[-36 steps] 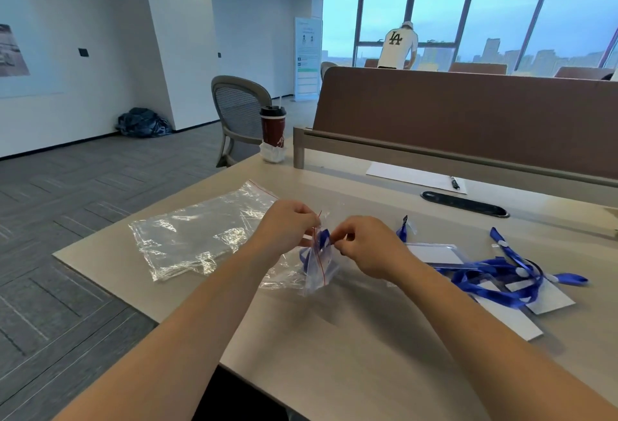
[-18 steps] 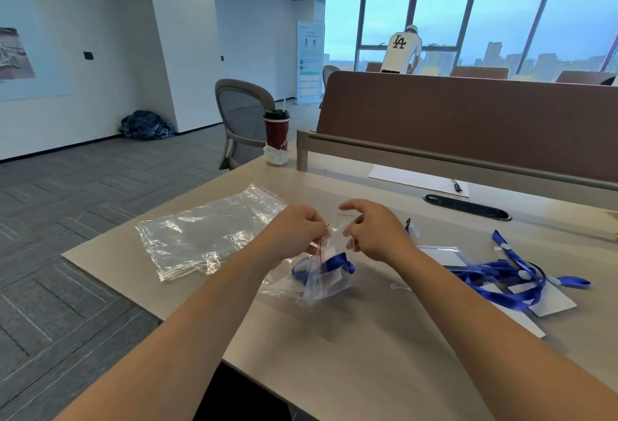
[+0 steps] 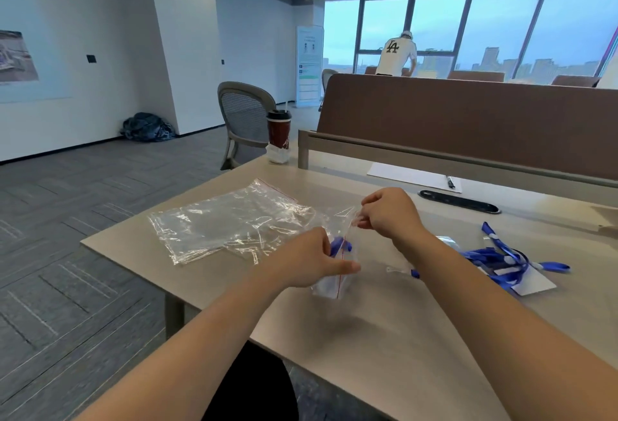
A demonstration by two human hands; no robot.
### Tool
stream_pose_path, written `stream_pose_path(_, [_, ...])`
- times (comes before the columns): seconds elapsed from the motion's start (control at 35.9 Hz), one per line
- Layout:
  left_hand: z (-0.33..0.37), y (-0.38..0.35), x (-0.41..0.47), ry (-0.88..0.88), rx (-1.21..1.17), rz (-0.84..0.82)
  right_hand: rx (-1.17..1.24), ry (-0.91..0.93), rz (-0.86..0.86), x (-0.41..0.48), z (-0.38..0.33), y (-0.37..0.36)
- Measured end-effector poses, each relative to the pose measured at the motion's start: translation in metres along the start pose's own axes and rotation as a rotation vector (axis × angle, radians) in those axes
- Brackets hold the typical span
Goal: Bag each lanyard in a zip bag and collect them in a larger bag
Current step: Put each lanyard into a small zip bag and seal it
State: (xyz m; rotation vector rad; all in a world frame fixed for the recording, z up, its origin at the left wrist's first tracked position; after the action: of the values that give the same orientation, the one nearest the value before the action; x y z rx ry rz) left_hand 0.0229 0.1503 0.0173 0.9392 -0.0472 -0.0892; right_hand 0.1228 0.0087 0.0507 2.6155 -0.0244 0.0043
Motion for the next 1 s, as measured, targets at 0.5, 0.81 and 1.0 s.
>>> stream_pose_path(0.5, [-0.01,0.037,-0.015,0.081,-0.003,0.191,-0.176,0.344,-0.054,-0.055,-0.001,0.022])
stream_pose_path(0.81, [0.016,0.095,-0.005,0.019,-0.106,0.391,-0.288,0.431,0.02,-0.05,-0.007,0.042])
stream_pose_path(1.0, [0.028,0.086,0.001,-0.07,-0.071,0.195,-0.309,0.477,0.196,-0.048,-0.017,0.079])
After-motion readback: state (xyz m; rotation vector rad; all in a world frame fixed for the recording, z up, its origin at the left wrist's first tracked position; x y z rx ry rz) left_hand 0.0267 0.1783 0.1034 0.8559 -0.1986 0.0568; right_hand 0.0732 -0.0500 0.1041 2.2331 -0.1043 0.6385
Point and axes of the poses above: each hand's wrist, its own x-axis towards the middle knuckle, its own y-axis out of the back of the hand, z = x × y, the point moved 9 cm from there along x, towards the middle knuckle, and after that the axes turned 6 degrees about -y, right-handed, at the moved point
